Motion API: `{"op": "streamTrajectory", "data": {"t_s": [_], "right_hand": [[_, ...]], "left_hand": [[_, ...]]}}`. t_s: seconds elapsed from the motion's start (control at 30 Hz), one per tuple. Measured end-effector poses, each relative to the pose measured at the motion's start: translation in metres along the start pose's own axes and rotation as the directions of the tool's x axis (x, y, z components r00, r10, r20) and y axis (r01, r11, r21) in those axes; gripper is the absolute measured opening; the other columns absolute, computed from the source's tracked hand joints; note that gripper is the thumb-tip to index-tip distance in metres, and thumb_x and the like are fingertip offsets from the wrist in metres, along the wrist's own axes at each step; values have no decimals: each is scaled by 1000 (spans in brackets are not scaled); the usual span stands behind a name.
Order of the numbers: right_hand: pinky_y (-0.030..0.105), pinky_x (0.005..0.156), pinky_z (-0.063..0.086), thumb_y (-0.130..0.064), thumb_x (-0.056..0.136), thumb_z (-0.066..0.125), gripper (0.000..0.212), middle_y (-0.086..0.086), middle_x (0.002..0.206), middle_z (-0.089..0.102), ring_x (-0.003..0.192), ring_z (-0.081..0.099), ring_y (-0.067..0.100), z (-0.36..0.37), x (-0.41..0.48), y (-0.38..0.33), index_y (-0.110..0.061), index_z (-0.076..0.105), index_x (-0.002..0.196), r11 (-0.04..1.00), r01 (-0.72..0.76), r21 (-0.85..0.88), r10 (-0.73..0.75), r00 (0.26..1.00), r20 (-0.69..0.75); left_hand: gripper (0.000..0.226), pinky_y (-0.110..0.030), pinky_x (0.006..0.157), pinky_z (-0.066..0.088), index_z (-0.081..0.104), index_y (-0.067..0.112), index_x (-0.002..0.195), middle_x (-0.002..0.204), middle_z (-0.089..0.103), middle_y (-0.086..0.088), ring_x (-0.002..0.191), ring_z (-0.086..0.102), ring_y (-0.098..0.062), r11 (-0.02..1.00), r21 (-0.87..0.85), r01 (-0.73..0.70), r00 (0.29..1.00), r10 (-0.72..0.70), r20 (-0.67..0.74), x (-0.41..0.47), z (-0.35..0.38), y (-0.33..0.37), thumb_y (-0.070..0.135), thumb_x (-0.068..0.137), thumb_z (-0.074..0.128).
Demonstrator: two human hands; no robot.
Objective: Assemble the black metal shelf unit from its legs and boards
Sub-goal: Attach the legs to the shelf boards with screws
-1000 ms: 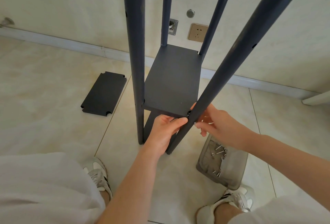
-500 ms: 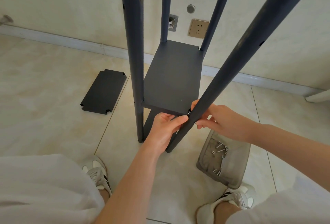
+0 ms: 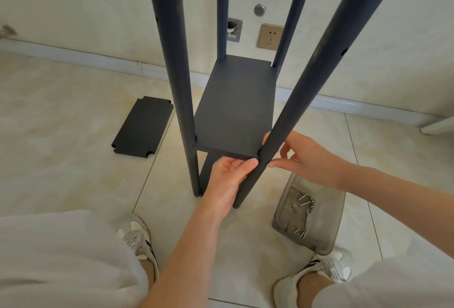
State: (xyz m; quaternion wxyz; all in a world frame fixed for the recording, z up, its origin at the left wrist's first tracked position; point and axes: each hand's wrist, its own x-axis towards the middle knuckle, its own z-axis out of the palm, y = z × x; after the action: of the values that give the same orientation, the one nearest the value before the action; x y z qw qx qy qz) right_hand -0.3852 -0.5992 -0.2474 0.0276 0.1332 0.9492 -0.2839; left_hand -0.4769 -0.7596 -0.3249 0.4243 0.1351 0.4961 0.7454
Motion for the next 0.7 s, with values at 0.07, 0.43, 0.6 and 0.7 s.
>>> {"op": "streamTrajectory", "data": {"t_s": [0.07, 0.43, 0.6, 0.7], "right_hand": [[27, 84, 54, -37, 88, 67, 50, 0, 128, 51, 99, 57, 15, -1, 2, -3, -23, 48, 132, 999, -15, 40, 15, 1000, -16], [23, 94, 52, -8, 87, 72, 56, -24, 122, 54, 112, 56, 1, -5, 5, -11, -41, 47, 125, 882, -24, 471, -20, 996, 88], [21, 81, 56, -10, 87, 73, 55, -9, 127, 53, 109, 59, 12, -3, 4, -13, -38, 48, 128, 849, -104, 518, 56, 993, 108], [26, 82, 56, -8, 87, 73, 55, -4, 127, 53, 108, 59, 13, -6, 2, -15, -30, 49, 132, 831, -137, 539, 78, 988, 129]], "left_hand": [[11, -20, 79, 56, 78, 22, 90, 98, 77, -3, 100, 72, -18, 1000, 22, 9, 999, -8, -42, -2, -1, 0, 13, 90, 72], [23, -14, 75, 50, 70, 16, 108, 101, 77, 10, 97, 70, -2, 941, 323, 97, 969, -15, -246, -23, 9, 11, 9, 87, 75], [20, -2, 64, 39, 66, 20, 103, 75, 58, 25, 74, 61, -4, 504, 862, 53, 840, 445, -311, -40, 14, 28, 9, 88, 73], [43, -27, 76, 49, 64, 18, 118, 94, 62, 7, 91, 54, -17, 104, 986, -129, 802, 596, 42, -39, 26, 35, 10, 79, 82]]}}
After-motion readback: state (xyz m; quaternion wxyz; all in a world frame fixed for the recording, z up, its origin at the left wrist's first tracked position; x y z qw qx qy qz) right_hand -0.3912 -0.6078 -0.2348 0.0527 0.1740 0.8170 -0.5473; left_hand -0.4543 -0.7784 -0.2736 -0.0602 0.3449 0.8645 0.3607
